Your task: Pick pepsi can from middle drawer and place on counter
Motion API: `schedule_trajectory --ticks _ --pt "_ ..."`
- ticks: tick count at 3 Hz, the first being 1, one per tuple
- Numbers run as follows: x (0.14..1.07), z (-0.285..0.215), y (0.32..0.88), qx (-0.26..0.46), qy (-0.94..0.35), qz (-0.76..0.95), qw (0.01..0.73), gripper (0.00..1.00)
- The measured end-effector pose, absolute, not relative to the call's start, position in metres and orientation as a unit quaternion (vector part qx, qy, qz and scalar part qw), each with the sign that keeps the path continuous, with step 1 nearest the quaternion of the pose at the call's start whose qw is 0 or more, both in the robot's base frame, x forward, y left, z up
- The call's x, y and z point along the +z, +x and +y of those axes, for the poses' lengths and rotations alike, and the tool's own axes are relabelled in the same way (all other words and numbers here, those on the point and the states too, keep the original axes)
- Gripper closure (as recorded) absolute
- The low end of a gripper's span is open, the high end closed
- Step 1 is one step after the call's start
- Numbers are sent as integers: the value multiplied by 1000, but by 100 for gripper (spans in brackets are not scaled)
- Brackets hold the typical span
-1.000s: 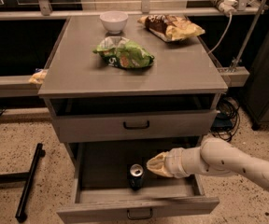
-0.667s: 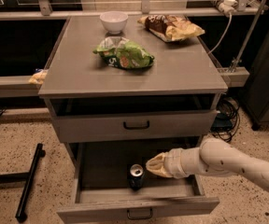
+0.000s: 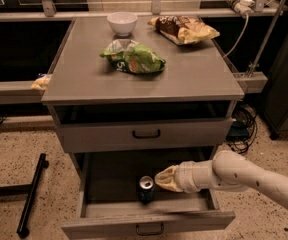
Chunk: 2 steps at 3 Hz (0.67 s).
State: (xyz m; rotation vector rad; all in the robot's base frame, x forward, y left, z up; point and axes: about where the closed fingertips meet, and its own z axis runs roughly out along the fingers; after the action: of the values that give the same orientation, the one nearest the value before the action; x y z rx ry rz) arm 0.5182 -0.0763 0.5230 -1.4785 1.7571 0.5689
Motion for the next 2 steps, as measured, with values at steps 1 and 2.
schedule_trajectory --ticks 1,2 --pt "516 -72 521 235 -574 685 383 34" --pt "508 -65 525 248 -571 680 388 24"
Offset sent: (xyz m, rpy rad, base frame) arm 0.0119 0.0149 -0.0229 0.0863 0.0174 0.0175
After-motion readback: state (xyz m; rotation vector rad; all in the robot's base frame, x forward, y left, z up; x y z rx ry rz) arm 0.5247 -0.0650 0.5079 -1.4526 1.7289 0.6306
